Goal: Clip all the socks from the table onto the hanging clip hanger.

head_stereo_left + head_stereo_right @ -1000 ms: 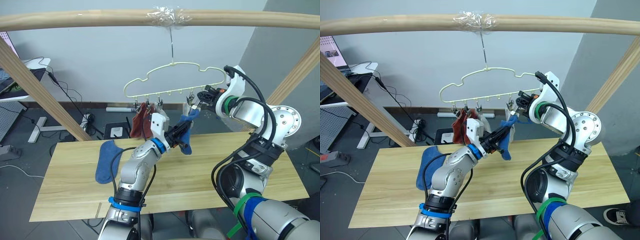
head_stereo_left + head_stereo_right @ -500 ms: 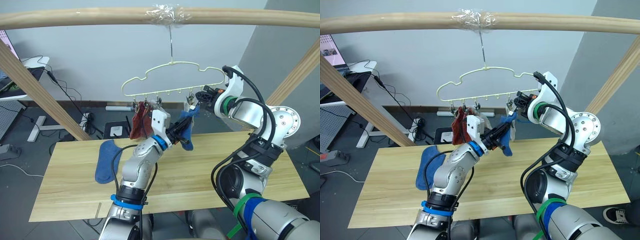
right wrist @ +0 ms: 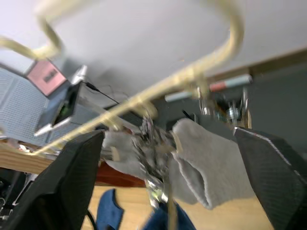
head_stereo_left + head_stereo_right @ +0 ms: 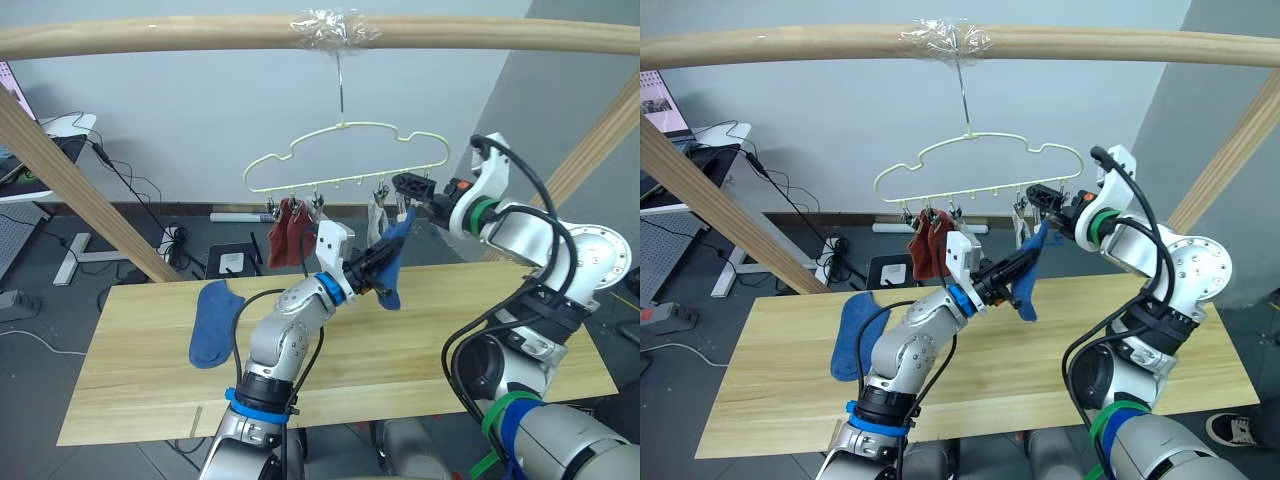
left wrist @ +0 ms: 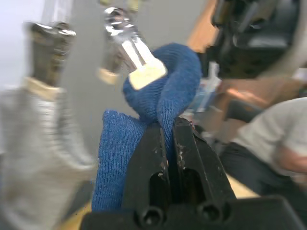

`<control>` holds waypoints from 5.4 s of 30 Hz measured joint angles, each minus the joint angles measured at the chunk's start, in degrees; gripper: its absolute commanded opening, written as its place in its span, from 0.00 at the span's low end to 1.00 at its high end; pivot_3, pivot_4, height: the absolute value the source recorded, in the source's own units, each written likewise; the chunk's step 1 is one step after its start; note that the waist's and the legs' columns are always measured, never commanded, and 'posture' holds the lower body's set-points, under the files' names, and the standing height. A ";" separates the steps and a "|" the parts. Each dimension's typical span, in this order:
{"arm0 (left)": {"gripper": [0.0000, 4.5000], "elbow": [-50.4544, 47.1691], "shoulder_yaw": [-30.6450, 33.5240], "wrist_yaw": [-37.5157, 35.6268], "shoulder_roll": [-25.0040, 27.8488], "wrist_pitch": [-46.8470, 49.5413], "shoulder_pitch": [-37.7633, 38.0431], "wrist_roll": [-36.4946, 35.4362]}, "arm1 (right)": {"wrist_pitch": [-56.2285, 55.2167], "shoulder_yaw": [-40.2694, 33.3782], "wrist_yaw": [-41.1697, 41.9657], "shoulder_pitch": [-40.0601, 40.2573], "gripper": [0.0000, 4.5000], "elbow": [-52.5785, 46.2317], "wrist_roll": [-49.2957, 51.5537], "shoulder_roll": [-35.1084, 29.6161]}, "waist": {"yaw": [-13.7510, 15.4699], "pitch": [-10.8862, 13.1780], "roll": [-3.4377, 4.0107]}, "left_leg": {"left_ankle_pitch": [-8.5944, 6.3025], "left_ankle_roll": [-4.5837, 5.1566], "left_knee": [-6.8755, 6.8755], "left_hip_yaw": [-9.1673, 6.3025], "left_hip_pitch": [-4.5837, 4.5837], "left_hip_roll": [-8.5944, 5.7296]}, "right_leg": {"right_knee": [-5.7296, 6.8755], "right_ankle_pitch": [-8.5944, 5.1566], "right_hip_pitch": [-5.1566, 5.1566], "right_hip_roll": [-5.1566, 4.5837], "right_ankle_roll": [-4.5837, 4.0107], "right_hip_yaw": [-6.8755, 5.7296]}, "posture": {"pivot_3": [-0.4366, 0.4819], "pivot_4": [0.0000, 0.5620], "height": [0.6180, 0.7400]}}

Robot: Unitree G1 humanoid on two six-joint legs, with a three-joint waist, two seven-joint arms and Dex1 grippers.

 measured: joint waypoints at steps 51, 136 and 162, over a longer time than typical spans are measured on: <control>1.00 -29.53 12.31 4.00 21.02 8.67 10.86 -10.53 | -69.12 39.29 4.75 26.33 0.45 7.77 -35.92 -2.30 | 1.29 -0.02 0.02 | 0.02 -0.03 0.15 0.04 0.12 0.01 | 0.12 0.15 0.04 -0.01 0.03 0.09 | 0.44 0.30 1.00; 1.00 -32.86 10.53 8.30 22.44 8.00 11.75 -17.37 | -77.26 37.09 5.83 15.51 0.00 26.98 -35.93 -1.21 | 2.86 -0.02 0.02 | 0.06 0.00 0.19 0.05 0.38 0.00 | 0.61 0.13 0.07 0.00 -0.03 0.10 | 0.47 0.30 1.00; 1.00 49.33 11.50 4.24 31.18 -22.90 -4.31 20.19 | -38.96 34.57 15.10 14.55 0.00 6.36 -24.58 -11.01 | 2.65 0.00 -0.02 | 0.06 0.02 0.12 0.02 0.37 0.01 | 0.64 0.00 0.03 -0.02 -0.13 0.00 | 0.39 0.35 1.00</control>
